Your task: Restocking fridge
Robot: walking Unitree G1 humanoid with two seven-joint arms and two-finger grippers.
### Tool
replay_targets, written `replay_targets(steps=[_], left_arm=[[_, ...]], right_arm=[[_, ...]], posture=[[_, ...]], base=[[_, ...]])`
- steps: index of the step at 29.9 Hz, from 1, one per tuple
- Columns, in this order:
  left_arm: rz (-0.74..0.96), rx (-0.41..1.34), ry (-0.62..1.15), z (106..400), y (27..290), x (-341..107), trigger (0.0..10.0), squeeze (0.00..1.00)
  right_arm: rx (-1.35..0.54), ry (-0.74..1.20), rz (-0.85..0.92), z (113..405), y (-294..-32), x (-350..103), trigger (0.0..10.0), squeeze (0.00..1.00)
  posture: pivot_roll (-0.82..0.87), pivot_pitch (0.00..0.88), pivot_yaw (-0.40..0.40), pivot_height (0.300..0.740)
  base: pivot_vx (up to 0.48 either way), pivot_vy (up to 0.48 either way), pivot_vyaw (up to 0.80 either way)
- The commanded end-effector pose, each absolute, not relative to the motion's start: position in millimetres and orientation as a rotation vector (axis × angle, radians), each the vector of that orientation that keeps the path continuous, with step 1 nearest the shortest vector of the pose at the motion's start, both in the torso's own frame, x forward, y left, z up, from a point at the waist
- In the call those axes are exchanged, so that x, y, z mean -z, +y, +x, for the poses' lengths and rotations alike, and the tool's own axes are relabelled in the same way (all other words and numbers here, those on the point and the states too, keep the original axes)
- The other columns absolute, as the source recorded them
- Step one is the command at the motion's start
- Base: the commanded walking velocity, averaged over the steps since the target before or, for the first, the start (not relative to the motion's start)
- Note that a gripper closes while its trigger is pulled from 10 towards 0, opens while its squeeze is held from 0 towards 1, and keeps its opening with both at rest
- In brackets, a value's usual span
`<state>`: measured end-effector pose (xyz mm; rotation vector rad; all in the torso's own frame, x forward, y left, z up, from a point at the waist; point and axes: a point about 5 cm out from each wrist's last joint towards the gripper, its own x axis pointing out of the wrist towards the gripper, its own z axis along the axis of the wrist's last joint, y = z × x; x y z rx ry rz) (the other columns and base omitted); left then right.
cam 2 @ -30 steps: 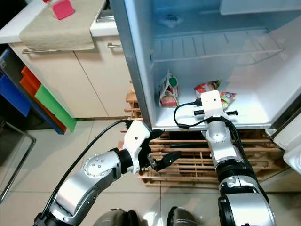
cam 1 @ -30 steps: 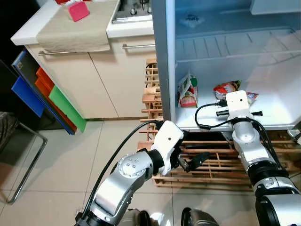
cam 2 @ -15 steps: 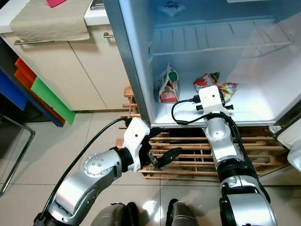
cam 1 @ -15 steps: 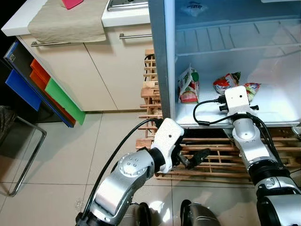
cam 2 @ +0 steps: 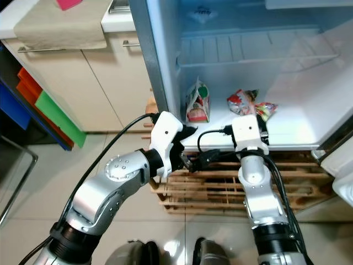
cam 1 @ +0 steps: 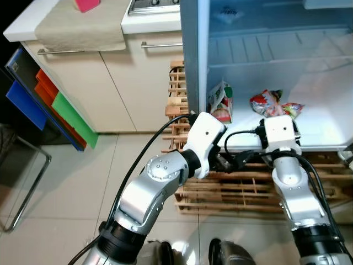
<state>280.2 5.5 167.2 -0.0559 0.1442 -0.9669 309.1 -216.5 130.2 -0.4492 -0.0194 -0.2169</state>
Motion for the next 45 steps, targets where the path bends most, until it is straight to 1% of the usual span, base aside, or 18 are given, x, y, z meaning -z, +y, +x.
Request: replay_targets(steps=[1, 4, 7, 8, 9, 10, 13, 15, 16, 17, 19, 21, 24, 28, 33, 45], left_arm=[[-0.061, 0.930, 0.137, 291, 11, -168, 10.0, 0.00], [-0.091, 0.888, 0.137, 300, 24, -166, 10.0, 0.00], [-0.109, 0.866, 0.121, 301, 41, -165, 10.0, 0.00], [-0.109, 0.804, 0.112, 301, 57, -162, 10.0, 0.00], [-0.107, 0.760, 0.106, 300, 68, -159, 10.0, 0.00], [-0.110, 0.710, 0.096, 300, 79, -158, 10.0, 0.00], [-0.147, 0.523, 0.051, 300, 114, -158, 10.0, 0.00], [-0.137, 0.390, 0.049, 299, 131, -152, 10.0, 0.00], [-0.123, 0.339, 0.049, 299, 136, -149, 10.0, 0.00], [-0.123, 0.339, 0.049, 299, 136, -149, 10.0, 0.00], [-0.083, 0.269, 0.052, 300, 139, -145, 10.0, 0.00], [-0.020, 0.232, 0.015, 304, 137, -146, 10.0, 0.00], [0.019, 0.221, -0.028, 305, 139, -150, 10.0, 0.00], [0.015, 0.243, -0.027, 307, 131, -148, 10.0, 0.00], [0.015, 0.238, -0.037, 314, 129, -150, 10.0, 0.00], [0.011, 0.249, -0.048, 316, 125, -146, 10.0, 0.00]], right_arm=[[0.192, -0.059, -0.407, 307, -212, -140, 10.0, 1.00], [0.177, -0.109, -0.391, 301, -207, -148, 10.0, 1.00], [0.184, -0.123, -0.348, 289, -203, -149, 10.0, 1.00], [0.184, -0.124, -0.325, 279, -201, -145, 10.0, 0.62], [0.184, -0.124, -0.310, 272, -201, -143, 10.0, 0.62], [0.188, -0.116, -0.300, 266, -202, -139, 10.0, 0.00], [0.221, -0.046, -0.211, 250, -213, -122, 10.0, 0.00], [0.217, -0.010, -0.130, 247, -218, -115, 10.0, 0.00], [0.209, -0.002, -0.081, 249, -219, -114, 10.0, 0.00], [0.209, -0.002, -0.081, 249, -219, -114, 10.0, 0.00], [0.214, 0.002, 0.002, 255, -225, -114, 10.0, 0.00], [0.213, -0.010, 0.027, 266, -230, -117, 10.0, 0.00], [0.191, -0.036, 0.002, 271, -227, -122, 10.0, 0.00], [0.147, -0.042, -0.066, 273, -218, -118, 10.0, 0.00], [0.154, -0.038, -0.043, 278, -216, -117, 10.0, 0.00], [0.138, -0.015, -0.070, 277, -214, -109, 10.0, 0.00]], posture=[[-0.10, 0.000, 0.078, 0.740], [-0.11, 0.000, 0.082, 0.740], [-0.12, 0.000, 0.093, 0.740], [-0.12, 0.000, 0.100, 0.740], [-0.12, 0.000, 0.100, 0.740], [-0.10, 0.000, 0.093, 0.740], [-0.07, 0.000, 0.064, 0.740], [-0.06, 0.000, 0.051, 0.740], [-0.05, 0.000, 0.043, 0.740], [-0.05, 0.000, 0.043, 0.740], [-0.05, 0.000, 0.040, 0.740], [-0.05, 0.000, 0.036, 0.740], [-0.05, 0.000, 0.041, 0.740], [-0.06, 0.000, 0.057, 0.740], [-0.07, 0.000, 0.070, 0.740], [-0.08, 0.000, 0.071, 0.740]], base=[[0.000, 0.000, 0.00], [0.000, 0.000, 0.00], [0.000, 0.000, 0.00], [0.000, 0.000, 0.00], [0.000, 0.000, 0.00], [0.000, 0.000, 0.00], [0.000, 0.000, 0.00], [0.000, 0.000, 0.00], [0.000, 0.000, 0.00], [0.000, 0.000, 0.00], [0.000, 0.000, 0.00], [0.000, 0.000, 0.00], [0.000, 0.000, 0.00], [0.000, 0.000, 0.00], [-0.212, 0.000, 0.00], [-0.290, 0.000, 0.00]])
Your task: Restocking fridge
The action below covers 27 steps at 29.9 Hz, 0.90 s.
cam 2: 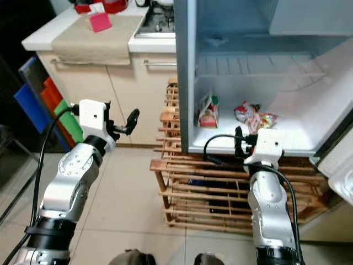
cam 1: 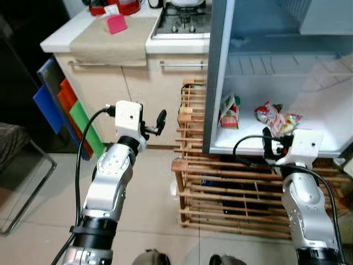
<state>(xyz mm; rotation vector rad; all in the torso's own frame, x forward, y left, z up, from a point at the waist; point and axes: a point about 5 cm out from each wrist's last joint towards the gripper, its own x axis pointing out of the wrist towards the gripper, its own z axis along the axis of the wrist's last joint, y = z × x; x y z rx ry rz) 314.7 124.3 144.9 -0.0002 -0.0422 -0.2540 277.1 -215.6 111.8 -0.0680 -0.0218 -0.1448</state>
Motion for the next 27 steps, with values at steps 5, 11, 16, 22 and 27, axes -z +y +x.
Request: replay_targets(steps=[5, 11, 16, 22, 27], left_arm=[[0.016, 0.254, -0.049, 318, 125, -145, 10.0, 0.00], [0.020, 0.270, -0.047, 319, 123, -144, 10.0, 0.00], [0.017, 0.299, -0.049, 318, 120, -143, 10.0, 0.00], [-0.004, 0.329, -0.046, 319, 116, -142, 10.0, 0.00], [-0.007, 0.331, -0.040, 320, 114, -140, 10.0, 0.00]], right_arm=[[0.134, -0.016, -0.076, 278, -212, -109, 10.0, 0.00], [0.142, 0.004, -0.091, 270, -214, -102, 10.0, 0.00], [0.167, 0.026, -0.092, 262, -220, -95, 10.0, 0.00], [0.175, 0.073, -0.115, 242, -227, -81, 10.0, 0.00], [0.171, 0.066, -0.121, 242, -224, -83, 10.0, 0.00]], posture=[[-0.08, 0.000, 0.076, 0.740], [-0.09, 0.000, 0.081, 0.740], [-0.10, 0.000, 0.088, 0.740], [-0.12, 0.000, 0.096, 0.740], [-0.13, 0.000, 0.103, 0.740]], base=[[-0.329, 0.000, 0.00], [-0.206, 0.000, 0.00], [0.000, 0.000, 0.00], [0.000, -0.289, 0.00], [0.000, -0.436, 0.00]])
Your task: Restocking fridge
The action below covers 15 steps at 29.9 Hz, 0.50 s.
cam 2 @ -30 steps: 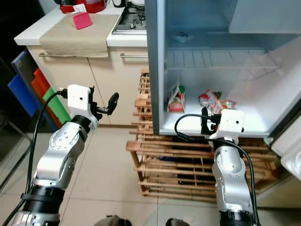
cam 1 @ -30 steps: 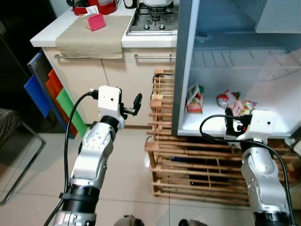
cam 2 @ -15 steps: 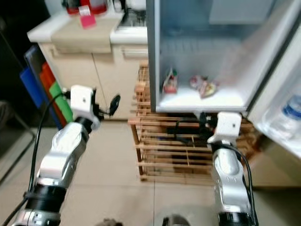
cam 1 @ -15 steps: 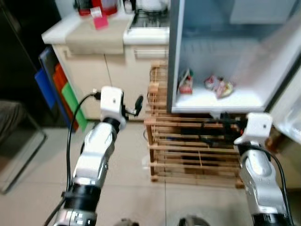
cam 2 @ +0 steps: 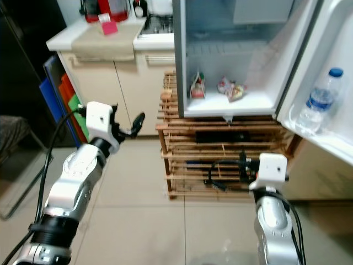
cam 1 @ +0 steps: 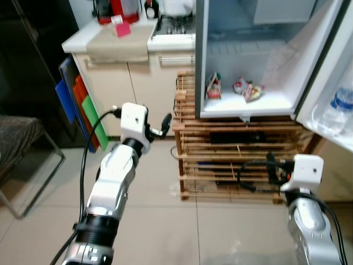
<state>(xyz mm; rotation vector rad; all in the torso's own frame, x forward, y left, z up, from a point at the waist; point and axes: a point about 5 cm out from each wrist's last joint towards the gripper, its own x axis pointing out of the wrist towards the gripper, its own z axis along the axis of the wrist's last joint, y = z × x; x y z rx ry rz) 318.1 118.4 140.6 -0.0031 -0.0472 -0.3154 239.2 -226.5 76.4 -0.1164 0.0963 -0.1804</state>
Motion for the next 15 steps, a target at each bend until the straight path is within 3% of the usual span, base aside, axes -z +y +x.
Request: replay_targets(steps=[1, 15], left_arm=[[-0.007, 0.336, -0.041, 321.0, 111.9, -140.6, 10.0, 0.00], [-0.007, 0.346, -0.046, 321.5, 109.0, -141.2, 10.0, 0.00]], right_arm=[[0.162, 0.057, -0.127, 243.9, -221.7, -85.4, 10.0, 0.00], [0.154, 0.060, -0.133, 243.3, -222.0, -85.1, 10.0, 0.00]], posture=[[-0.14, 0.000, 0.104, 0.740], [-0.14, 0.000, 0.101, 0.740]], base=[[0.000, -0.424, 0.00], [0.000, -0.427, 0.00]])
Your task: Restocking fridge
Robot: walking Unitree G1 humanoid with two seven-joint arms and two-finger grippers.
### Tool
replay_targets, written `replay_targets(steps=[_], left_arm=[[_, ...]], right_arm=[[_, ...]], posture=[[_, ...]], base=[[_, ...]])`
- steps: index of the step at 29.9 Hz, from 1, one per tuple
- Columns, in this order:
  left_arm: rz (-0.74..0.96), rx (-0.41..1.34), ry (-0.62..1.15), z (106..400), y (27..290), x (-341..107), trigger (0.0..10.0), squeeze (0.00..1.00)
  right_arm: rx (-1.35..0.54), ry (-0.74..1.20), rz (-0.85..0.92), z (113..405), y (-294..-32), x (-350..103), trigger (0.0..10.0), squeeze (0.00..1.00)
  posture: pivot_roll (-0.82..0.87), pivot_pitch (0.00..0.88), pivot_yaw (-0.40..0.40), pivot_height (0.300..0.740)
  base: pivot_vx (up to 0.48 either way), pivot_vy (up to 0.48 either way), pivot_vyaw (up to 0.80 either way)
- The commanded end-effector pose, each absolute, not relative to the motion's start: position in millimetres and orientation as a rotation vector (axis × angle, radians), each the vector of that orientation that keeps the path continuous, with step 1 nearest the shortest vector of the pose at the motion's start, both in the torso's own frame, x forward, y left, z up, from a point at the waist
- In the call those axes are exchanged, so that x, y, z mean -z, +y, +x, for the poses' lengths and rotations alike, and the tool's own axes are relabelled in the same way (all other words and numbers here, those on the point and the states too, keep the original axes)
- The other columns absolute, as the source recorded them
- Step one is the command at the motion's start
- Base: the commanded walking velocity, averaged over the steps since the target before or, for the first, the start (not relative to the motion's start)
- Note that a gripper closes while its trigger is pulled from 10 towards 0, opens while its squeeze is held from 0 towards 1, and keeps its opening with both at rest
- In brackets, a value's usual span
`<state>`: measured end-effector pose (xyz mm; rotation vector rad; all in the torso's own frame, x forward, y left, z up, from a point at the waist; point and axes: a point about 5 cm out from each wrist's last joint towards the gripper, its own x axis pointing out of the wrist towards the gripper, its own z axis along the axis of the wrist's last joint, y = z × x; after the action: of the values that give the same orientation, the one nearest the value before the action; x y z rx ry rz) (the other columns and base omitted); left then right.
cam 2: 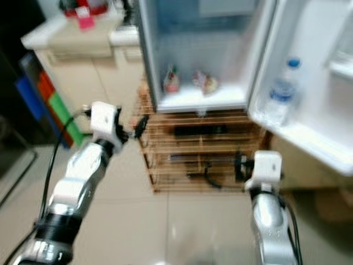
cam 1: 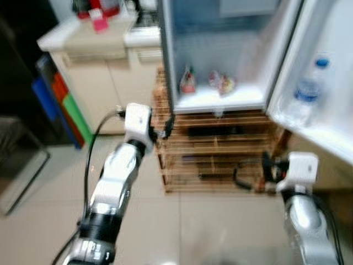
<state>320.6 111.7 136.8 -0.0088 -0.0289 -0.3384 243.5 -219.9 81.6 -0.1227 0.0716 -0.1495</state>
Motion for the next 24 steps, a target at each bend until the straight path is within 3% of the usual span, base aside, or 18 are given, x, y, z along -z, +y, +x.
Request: replay_targets(steps=[1, 22, 23, 24], left_arm=[[-0.007, 0.346, -0.046, 322, 109, -141, 10.0, 0.00], [-0.007, 0.349, -0.048, 322, 108, -141, 10.0, 0.00], [-0.011, 0.340, 0.111, 335, 109, -121, 10.0, 0.00], [-0.018, 0.334, 0.240, 342, 110, -105, 10.0, 0.00]], right_arm=[[0.154, 0.060, -0.133, 243, -222, -85, 10.0, 0.00], [0.153, 0.061, -0.134, 243, -222, -85, 10.0, 0.00], [0.207, 0.313, -0.205, 233, -259, -47, 10.0, 0.00], [0.277, 0.499, -0.245, 218, -291, -23, 10.0, 0.00]], posture=[[-0.14, 0.000, 0.101, 0.740], [-0.14, 0.000, 0.100, 0.740], [-0.23, 0.000, 0.175, 0.740], [-0.23, 0.000, 0.175, 0.740]], base=[[0.000, -0.428, 0.00], [0.000, -0.427, 0.00], [0.000, 0.000, 0.00], [0.000, 0.000, 0.00]])
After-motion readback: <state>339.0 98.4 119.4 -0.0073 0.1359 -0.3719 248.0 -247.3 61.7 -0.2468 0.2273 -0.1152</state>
